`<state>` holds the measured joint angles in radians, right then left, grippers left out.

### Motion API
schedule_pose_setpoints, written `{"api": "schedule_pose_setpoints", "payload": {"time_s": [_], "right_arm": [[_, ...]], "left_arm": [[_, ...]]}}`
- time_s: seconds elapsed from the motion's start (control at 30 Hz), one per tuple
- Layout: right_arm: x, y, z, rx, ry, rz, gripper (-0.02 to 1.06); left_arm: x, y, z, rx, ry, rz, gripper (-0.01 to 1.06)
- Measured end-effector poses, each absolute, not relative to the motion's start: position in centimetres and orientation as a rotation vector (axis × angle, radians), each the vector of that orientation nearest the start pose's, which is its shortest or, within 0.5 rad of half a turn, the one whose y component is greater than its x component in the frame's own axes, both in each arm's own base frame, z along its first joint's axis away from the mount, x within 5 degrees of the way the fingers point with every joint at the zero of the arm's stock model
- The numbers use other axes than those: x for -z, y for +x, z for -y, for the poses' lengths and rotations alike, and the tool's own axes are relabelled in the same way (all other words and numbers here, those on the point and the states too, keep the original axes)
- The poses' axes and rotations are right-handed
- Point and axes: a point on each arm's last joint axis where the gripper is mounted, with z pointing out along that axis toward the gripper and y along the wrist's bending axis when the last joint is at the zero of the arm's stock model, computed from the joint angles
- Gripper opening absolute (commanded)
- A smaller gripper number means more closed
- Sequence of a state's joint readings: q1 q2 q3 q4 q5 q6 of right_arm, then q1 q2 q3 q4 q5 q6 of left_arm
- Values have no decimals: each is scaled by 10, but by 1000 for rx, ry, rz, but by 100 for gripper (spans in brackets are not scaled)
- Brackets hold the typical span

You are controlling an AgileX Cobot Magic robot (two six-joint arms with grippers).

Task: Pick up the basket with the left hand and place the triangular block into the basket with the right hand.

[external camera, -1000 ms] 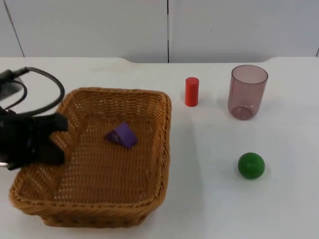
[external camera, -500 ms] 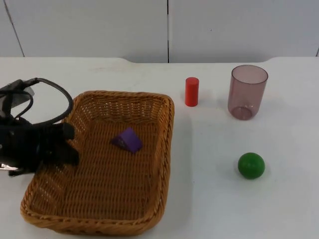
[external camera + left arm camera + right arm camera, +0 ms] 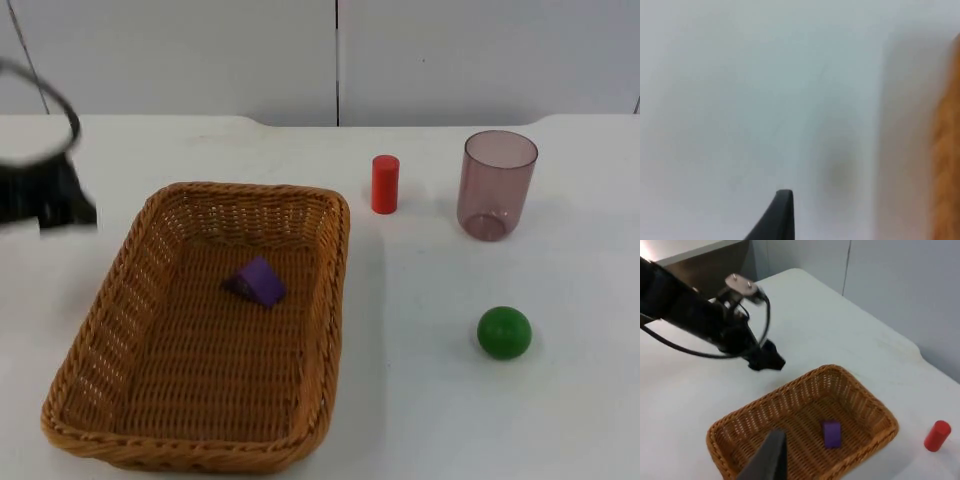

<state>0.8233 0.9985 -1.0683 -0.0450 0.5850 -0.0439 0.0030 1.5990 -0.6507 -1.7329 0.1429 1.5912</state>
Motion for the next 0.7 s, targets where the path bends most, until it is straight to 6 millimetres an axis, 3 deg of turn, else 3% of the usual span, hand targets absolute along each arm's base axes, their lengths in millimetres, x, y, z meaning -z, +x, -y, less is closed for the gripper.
{"api": "schedule_pose_setpoints", "payload": {"time_s": [0.07, 0.1, 0.13, 0.27, 0.3, 0.43, 0.47, 0.57, 0.7], "right_arm": [[-407, 141, -148, -437, -870, -1814, 104], [-407, 141, -148, -437, -870, -1814, 104], [-408, 140, -146, -433, -869, -1808, 104], [-413, 130, -135, -442, -848, -1758, 104], [-413, 130, -135, -442, -848, -1758, 104], [-412, 114, -118, -457, -823, -1707, 104], [-412, 114, -118, -457, -823, -1707, 104], [-401, 101, -103, -460, -817, -1693, 104], [-391, 90, -92, -466, -809, -1686, 104]], "left_arm": [[-193, 281, 20, 327, -41, -2290, 105], [-193, 281, 20, 327, -41, -2290, 105], [-211, 276, 23, 366, -2, -2224, 105], [-269, 246, 33, 467, 112, -2022, 105], [-269, 246, 33, 467, 112, -2022, 105], [-305, 208, 34, 424, 181, -1938, 105], [-305, 208, 34, 424, 181, -1938, 105], [-323, 176, 30, 356, 192, -1924, 105], [-328, 152, 27, 287, 212, -1952, 105]]}}
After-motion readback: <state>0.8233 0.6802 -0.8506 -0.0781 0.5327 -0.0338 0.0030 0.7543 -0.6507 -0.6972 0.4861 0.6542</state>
